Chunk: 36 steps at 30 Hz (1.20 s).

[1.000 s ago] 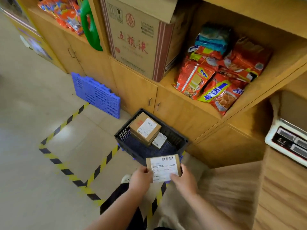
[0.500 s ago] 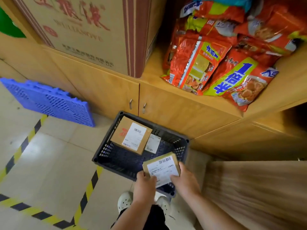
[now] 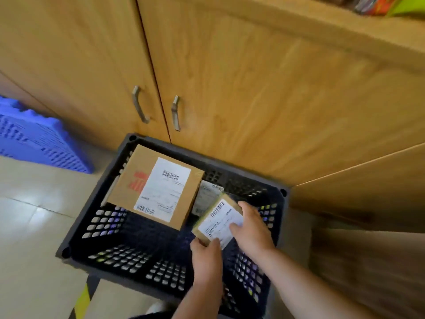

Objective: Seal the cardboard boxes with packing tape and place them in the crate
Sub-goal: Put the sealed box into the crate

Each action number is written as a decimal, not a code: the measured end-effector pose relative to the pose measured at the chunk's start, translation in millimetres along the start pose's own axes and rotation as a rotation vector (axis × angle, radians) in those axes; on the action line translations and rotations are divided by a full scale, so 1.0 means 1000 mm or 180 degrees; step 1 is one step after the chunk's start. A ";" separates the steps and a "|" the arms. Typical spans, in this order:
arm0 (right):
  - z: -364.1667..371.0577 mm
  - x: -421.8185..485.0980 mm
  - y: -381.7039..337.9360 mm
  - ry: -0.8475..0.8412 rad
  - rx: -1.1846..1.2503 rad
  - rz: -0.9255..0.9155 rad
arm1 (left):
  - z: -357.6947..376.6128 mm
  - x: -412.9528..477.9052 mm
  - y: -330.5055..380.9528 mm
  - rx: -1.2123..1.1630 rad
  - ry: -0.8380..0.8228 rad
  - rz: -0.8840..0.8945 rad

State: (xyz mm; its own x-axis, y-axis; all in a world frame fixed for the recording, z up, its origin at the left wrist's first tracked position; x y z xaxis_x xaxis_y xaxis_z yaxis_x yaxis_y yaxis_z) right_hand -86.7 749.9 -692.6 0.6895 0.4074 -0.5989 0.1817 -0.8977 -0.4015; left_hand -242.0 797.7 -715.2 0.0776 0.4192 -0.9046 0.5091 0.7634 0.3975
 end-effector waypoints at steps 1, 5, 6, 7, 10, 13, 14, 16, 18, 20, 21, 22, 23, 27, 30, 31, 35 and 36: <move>0.007 0.013 0.003 0.0006 -0.0019 -0.0084 | 0.007 0.015 -0.005 -0.0072 -0.0020 -0.0038; 0.030 0.051 0.006 0.0137 -0.0451 -0.0356 | 0.027 0.063 -0.023 -0.0238 -0.0120 -0.0269; 0.034 0.058 0.005 0.0220 -0.0615 -0.0406 | 0.029 0.073 -0.026 -0.0321 -0.0136 -0.0283; 0.038 0.064 0.002 0.0281 -0.0707 -0.0443 | 0.032 0.084 -0.027 -0.0404 -0.0149 -0.0289; 0.055 0.081 -0.001 0.0214 -0.0560 -0.0443 | 0.036 0.107 -0.031 -0.0596 -0.0173 -0.0355; 0.065 0.092 -0.004 0.0213 -0.0441 -0.0468 | 0.045 0.121 -0.025 -0.0915 -0.0297 -0.0244; 0.067 0.094 -0.006 0.0225 -0.0436 -0.0513 | 0.047 0.124 -0.022 -0.1000 -0.0307 -0.0185; 0.073 0.096 -0.010 0.0180 -0.0417 -0.0628 | 0.051 0.127 -0.017 -0.1002 -0.0304 -0.0084; 0.078 0.096 -0.010 0.0088 -0.0355 -0.0689 | 0.054 0.128 -0.015 -0.0962 -0.0290 -0.0049; 0.081 0.093 -0.007 0.0035 -0.0246 -0.0696 | 0.054 0.127 -0.015 -0.1002 -0.0374 -0.0030; 0.081 0.091 -0.006 0.0033 -0.0185 -0.0712 | 0.054 0.126 -0.016 -0.0998 -0.0440 -0.0032; 0.080 0.087 -0.005 0.0045 -0.0159 -0.0738 | 0.052 0.125 -0.016 -0.0963 -0.0492 -0.0034; 0.077 0.083 -0.005 0.0082 -0.0204 -0.0781 | 0.050 0.124 -0.016 -0.0923 -0.0545 -0.0020; 0.053 0.058 -0.012 0.0327 -0.0570 -0.0984 | 0.034 0.096 -0.012 -0.0494 -0.0751 0.0131; 0.033 0.034 -0.015 0.0195 -0.0510 -0.0859 | 0.021 0.061 0.002 -0.0038 -0.0928 0.0313; 0.024 0.024 -0.018 0.0136 -0.0535 -0.0813 | 0.017 0.048 0.010 0.0053 -0.0981 0.0388; -0.021 -0.021 -0.041 0.0002 -0.0545 -0.0792 | -0.006 -0.011 0.054 0.0363 -0.0955 0.0754; -0.035 -0.034 -0.048 -0.0027 -0.0501 -0.0787 | -0.011 -0.027 0.066 0.0395 -0.0914 0.0817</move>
State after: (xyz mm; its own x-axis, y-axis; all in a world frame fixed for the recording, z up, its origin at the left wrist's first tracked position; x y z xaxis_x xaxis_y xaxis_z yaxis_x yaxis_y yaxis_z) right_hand -94.3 773.8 -628.6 0.6050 0.6179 -0.5022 0.4505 -0.7857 -0.4240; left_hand -220.2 842.4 -662.4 0.4430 0.4207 -0.7917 0.5404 0.5793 0.6102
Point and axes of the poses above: each hand's wrist, its own x-axis towards the middle knuckle, its own z-axis out of the palm, y = z × x, the point moved 9 cm from there along x, towards the middle knuckle
